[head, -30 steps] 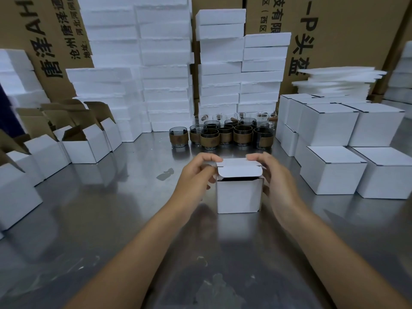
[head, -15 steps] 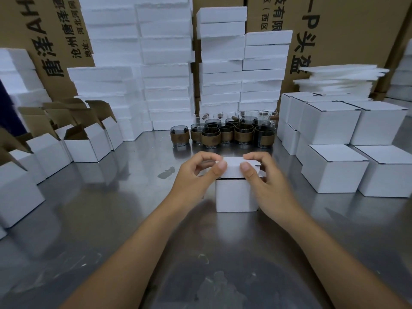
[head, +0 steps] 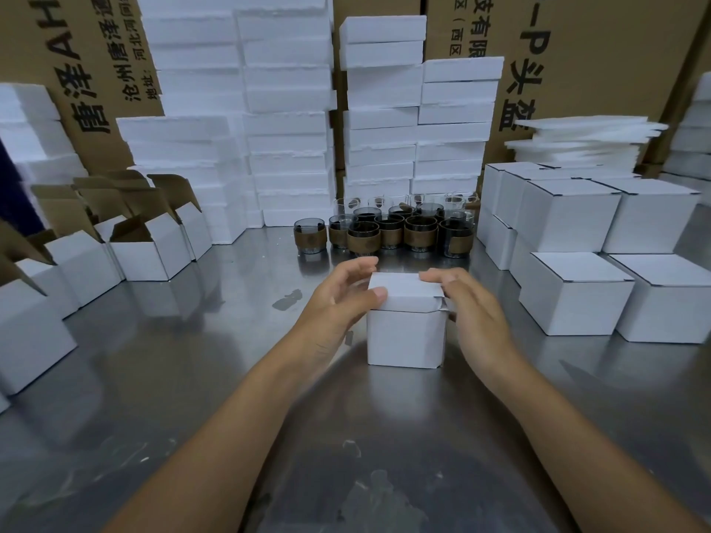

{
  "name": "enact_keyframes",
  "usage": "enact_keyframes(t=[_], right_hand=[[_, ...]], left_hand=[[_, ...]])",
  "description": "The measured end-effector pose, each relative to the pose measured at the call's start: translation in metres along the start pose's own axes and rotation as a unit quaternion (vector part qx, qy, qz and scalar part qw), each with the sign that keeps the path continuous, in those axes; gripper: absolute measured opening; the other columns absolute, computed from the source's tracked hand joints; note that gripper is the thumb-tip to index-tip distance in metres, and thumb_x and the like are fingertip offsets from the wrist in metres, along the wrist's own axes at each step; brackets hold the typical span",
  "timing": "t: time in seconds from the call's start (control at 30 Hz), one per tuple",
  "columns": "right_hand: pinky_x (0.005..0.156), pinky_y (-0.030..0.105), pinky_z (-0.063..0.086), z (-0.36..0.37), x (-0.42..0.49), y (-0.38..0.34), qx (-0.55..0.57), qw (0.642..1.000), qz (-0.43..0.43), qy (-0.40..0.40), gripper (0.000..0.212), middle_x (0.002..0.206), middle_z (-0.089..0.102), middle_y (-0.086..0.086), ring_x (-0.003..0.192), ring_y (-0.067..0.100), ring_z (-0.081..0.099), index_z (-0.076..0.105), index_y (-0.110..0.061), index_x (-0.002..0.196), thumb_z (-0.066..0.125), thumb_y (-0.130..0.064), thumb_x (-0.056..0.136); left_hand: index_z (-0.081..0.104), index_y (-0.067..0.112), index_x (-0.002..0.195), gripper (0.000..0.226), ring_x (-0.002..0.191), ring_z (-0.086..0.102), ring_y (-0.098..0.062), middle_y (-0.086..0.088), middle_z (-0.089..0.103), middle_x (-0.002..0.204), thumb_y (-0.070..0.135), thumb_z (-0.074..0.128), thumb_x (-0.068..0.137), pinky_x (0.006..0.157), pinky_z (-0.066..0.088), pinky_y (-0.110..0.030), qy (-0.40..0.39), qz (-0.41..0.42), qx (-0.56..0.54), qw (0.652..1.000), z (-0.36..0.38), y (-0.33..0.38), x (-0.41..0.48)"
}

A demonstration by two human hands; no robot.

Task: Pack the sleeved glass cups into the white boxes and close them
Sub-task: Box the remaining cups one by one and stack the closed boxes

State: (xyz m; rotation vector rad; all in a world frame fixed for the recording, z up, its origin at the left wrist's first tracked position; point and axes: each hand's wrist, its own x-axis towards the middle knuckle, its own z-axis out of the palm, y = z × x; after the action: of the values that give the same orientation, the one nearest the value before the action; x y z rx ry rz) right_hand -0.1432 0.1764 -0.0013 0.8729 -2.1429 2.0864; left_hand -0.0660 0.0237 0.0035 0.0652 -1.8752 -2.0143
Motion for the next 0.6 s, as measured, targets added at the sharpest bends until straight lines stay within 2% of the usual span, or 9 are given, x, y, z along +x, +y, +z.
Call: enact_keyframes(t=[0.07, 0.13, 0.23, 0.37, 0.5, 0.53, 0.6], right_hand=[[0.068, 0.004, 0.039, 0.0002, 0.001, 0.0011, -0.005, 1.0, -0.007, -0.005, 0.028, 0.096, 0.064, -0.02, 0.083, -0.013, 0.054, 0.064, -0.033, 0.082, 0.044, -0.019, 0.096], [0.069, 0.006, 0.04, 0.0004, 0.0, 0.0008, 0.008, 1.0, -0.004, -0.01, 0.025, 0.093, 0.065, -0.022, 0.084, -0.013, 0.055, 0.065, -0.032, 0.082, 0.047, -0.022, 0.095], [0.069, 0.001, 0.038, 0.0004, -0.0025, 0.0005, -0.001, 1.0, -0.015, -0.019, 0.014, 0.096, 0.064, -0.022, 0.088, -0.016, 0.054, 0.065, -0.031, 0.088, 0.052, -0.027, 0.093], [0.071, 0.0, 0.037, 0.0006, -0.0035, 0.0007, -0.028, 0.999, -0.016, -0.036, 0.015, 0.111, 0.059, -0.014, 0.102, -0.004, 0.052, 0.062, -0.029, 0.094, 0.056, -0.015, 0.09], [0.076, 0.007, 0.04, 0.0017, -0.0056, -0.0004, -0.035, 0.999, -0.012, -0.04, 0.016, 0.112, 0.058, -0.011, 0.104, 0.001, 0.053, 0.057, -0.03, 0.1, 0.055, -0.017, 0.092], [0.08, 0.013, 0.042, 0.002, -0.0063, 0.0002, -0.042, 0.998, -0.013, -0.035, 0.015, 0.113, 0.058, -0.01, 0.105, 0.003, 0.054, 0.055, -0.031, 0.101, 0.054, -0.02, 0.092], [0.086, 0.022, 0.043, 0.0023, -0.0065, 0.0018, -0.075, 0.997, -0.025, -0.005, 0.012, 0.113, 0.058, -0.009, 0.107, 0.005, 0.053, 0.054, -0.029, 0.104, 0.054, -0.025, 0.092]], left_hand=[[0.062, 0.033, 0.109, 0.042, 0.098, 0.061, -0.003, 0.011, 0.06, 0.113, 0.026, 0.066, 0.068, 0.073, 0.047, -0.014, -0.002, -0.016, -0.024, 1.0, 0.0015, 0.0005, 0.0014], [0.059, 0.028, 0.112, 0.045, 0.08, 0.063, 0.002, 0.008, 0.059, 0.111, 0.023, 0.063, 0.068, 0.057, 0.045, -0.009, -0.016, -0.03, -0.044, 0.998, 0.002, 0.0017, 0.0016], [0.057, 0.024, 0.115, 0.046, 0.072, 0.063, 0.001, 0.003, 0.059, 0.112, 0.014, 0.062, 0.071, 0.049, 0.044, -0.01, -0.027, -0.034, -0.052, 0.998, -0.0006, 0.0019, 0.0025], [0.056, 0.022, 0.114, 0.039, 0.069, 0.062, 0.0, 0.003, 0.061, 0.105, -0.004, 0.05, 0.086, 0.048, 0.043, -0.01, -0.034, -0.031, -0.047, 0.998, -0.0018, 0.0008, 0.0036], [0.057, 0.023, 0.111, 0.039, 0.073, 0.062, 0.0, 0.006, 0.062, 0.101, -0.007, 0.049, 0.086, 0.05, 0.044, -0.01, -0.024, -0.029, -0.039, 0.999, -0.0005, 0.0009, 0.0031], [0.057, 0.024, 0.111, 0.039, 0.077, 0.063, 0.0, 0.007, 0.062, 0.102, -0.006, 0.051, 0.086, 0.054, 0.046, -0.01, -0.019, -0.029, -0.033, 0.999, -0.0011, 0.0007, 0.0033], [0.056, 0.028, 0.114, 0.039, 0.097, 0.062, -0.003, 0.009, 0.062, 0.11, 0.001, 0.058, 0.087, 0.076, 0.05, -0.016, -0.008, -0.026, 0.002, 1.0, -0.0018, -0.0009, 0.0033]])
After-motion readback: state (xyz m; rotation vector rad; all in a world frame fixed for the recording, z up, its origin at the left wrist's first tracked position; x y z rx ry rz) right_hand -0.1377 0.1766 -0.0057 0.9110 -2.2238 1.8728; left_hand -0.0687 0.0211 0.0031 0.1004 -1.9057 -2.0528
